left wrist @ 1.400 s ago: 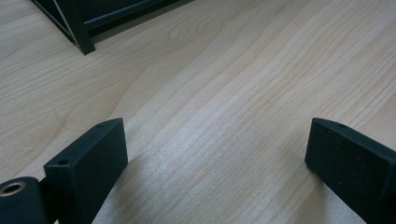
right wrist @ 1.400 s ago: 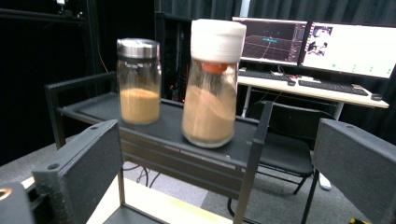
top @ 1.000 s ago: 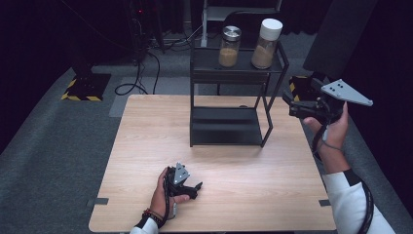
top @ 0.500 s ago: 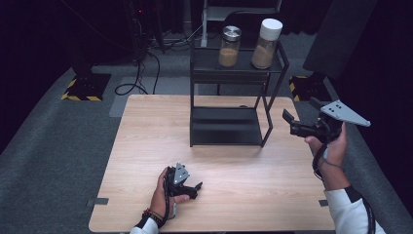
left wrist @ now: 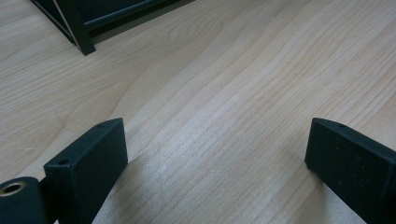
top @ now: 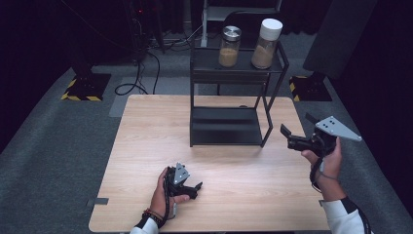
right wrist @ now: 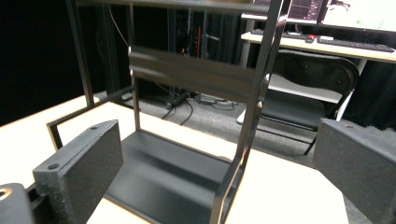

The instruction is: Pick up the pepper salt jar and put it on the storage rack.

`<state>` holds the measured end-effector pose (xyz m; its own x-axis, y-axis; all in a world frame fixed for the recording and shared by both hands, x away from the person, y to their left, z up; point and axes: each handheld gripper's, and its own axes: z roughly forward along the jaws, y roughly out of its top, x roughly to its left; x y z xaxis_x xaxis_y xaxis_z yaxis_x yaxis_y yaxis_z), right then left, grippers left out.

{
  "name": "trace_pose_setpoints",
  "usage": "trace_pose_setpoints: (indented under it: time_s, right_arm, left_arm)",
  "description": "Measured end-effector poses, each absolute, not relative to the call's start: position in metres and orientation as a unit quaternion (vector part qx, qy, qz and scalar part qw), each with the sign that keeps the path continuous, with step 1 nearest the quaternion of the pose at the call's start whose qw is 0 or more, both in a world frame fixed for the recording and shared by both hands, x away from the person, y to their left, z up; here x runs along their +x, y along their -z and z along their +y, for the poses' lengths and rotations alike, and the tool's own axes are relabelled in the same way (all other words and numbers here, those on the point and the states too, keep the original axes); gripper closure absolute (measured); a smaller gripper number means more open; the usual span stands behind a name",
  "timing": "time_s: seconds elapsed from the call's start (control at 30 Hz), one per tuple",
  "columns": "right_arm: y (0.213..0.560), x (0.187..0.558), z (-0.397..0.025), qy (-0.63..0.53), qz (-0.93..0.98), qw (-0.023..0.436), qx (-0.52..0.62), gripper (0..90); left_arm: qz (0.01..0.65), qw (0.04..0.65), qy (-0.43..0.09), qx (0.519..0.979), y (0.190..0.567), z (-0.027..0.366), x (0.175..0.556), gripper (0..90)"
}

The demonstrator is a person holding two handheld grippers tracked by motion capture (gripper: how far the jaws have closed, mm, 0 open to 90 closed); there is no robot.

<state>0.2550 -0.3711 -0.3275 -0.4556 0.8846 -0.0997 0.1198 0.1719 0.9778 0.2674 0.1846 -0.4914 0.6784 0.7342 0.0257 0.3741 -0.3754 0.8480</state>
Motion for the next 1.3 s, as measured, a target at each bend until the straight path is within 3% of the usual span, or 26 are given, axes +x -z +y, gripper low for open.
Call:
trace_pose_setpoints:
  time_s: [1.3]
  right_arm:
    - [0.421, 0.221, -0.379, -0.473, 0.729, 0.318, 0.379, 1.6]
  left_arm:
    - [0.346, 0.440, -0.206, 0.803, 0.492, 0.184, 0.267, 5.6]
